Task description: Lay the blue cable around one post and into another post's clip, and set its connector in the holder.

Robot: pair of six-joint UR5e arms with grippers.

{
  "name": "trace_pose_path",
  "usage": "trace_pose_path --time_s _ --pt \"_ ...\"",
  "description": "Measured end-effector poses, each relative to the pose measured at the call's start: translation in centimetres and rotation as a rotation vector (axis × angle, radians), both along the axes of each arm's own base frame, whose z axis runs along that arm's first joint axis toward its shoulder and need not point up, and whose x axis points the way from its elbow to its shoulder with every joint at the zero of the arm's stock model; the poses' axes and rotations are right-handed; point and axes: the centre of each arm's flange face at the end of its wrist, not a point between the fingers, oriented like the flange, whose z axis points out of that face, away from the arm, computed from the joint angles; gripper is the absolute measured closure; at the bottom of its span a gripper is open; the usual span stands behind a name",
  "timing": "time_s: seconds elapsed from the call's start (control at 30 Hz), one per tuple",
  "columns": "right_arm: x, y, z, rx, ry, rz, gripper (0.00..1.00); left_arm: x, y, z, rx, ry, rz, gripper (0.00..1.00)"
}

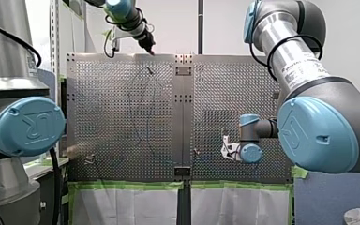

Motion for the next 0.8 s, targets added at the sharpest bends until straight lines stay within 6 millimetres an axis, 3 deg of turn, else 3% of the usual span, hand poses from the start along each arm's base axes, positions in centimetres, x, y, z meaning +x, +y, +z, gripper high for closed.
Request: trace_pose_path --time_s 0.13,0.33,0.8 --pt "0.3 0.3 -0.1 0.006 0.004 -0.001 0.82 -0.1 -1.3 -2.5 -0.018 0.029 0.003 0.0" --pt "0.4 0.7 0.0 0.019 0.018 -0.005 0.82 -0.5 -4.3 -7.7 -0.028 0.096 -0.046 0.0" --pt "0.9 0.7 1.4 -0.004 0.046 0.002 0.82 -3.8 -9.6 -20.3 0.025 0.241 -0.203 0.0"
